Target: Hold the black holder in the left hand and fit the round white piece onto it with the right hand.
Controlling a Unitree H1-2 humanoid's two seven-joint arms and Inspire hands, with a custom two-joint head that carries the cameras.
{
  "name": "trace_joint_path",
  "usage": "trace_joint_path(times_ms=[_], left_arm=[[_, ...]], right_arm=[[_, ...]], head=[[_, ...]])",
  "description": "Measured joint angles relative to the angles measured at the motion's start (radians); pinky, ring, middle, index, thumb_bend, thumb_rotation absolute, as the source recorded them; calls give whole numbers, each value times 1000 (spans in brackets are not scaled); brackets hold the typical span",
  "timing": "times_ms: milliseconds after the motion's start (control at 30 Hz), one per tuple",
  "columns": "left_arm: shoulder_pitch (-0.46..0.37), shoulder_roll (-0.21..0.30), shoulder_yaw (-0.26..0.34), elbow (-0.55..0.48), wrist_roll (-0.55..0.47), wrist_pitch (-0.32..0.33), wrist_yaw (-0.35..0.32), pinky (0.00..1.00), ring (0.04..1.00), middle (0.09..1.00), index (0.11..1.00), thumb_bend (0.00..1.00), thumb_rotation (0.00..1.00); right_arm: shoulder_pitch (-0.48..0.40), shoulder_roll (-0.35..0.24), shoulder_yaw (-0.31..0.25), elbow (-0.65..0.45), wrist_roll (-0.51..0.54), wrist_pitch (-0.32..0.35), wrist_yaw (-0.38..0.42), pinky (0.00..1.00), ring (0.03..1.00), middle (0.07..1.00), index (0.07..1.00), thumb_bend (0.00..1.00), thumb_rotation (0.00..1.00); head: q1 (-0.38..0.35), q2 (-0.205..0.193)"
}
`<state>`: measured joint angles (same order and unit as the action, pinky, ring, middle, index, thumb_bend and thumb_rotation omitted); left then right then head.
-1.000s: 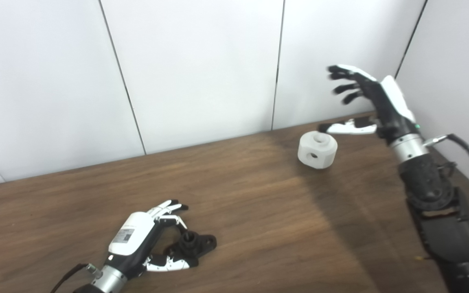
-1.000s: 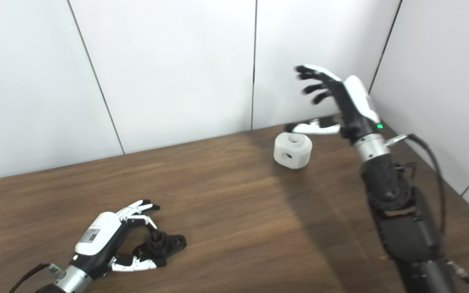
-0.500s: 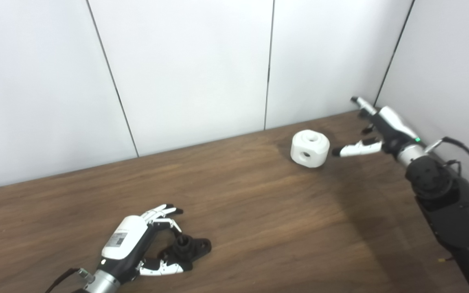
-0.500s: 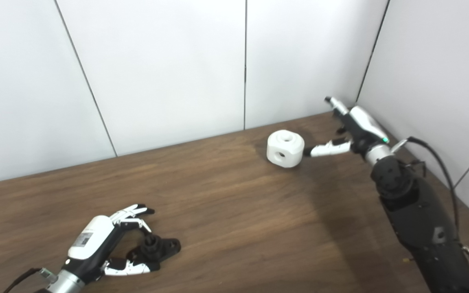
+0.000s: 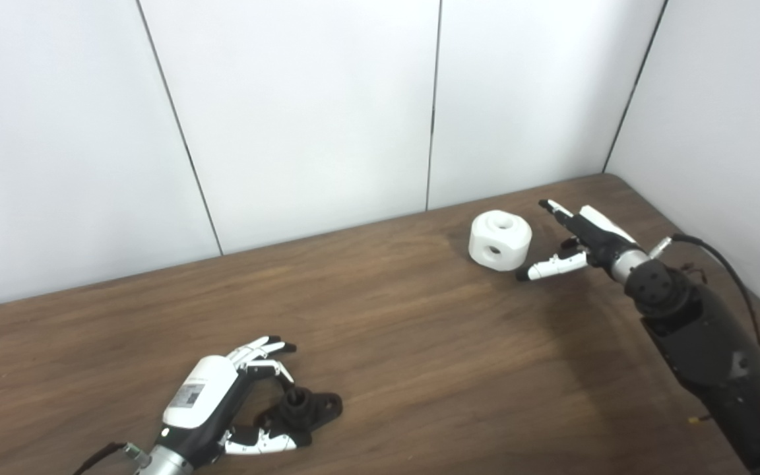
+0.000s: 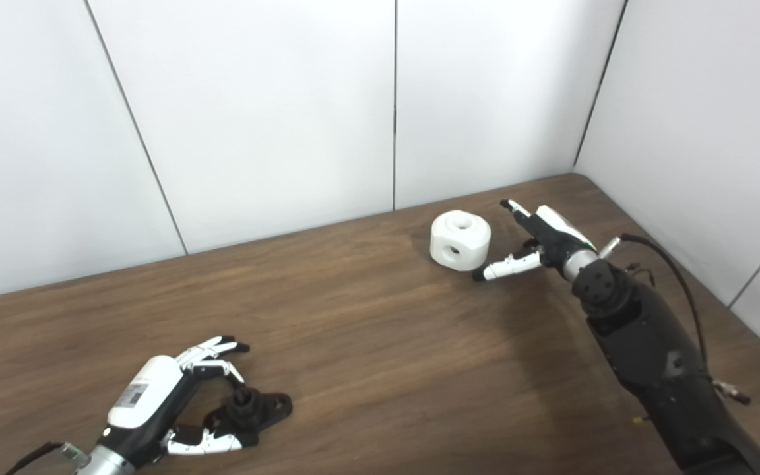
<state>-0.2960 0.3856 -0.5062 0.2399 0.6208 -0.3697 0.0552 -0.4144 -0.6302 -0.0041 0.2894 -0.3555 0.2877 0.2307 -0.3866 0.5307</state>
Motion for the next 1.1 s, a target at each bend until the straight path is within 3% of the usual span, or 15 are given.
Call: trace_joint_path(times_ms=[200,500,767,1100], left_arm=[[2,0,0,-3,2,3,-4,859,922,854,482,523,49],[7,0,1,-19,4,22,-13,859,926,853,482,523,50],[7,0,1,-22,10,25,-12,852,920,848,481,523,51],[8,0,3,-20,12,23,-7,841,918,846,480,524,51]], right_arm=[[-3,32,9,24,-2,-21,-59,814,961,1000,1000,1000,435],[-7,91,30,47,-22,-56,-167,810,966,1000,1000,1000,465],[-31,128,71,46,-59,-50,-195,770,931,987,1000,1000,465],[-45,153,82,48,-77,-22,-212,770,910,957,950,1000,429]], head=[[6,2],[9,6],[12,11],[17,18]])
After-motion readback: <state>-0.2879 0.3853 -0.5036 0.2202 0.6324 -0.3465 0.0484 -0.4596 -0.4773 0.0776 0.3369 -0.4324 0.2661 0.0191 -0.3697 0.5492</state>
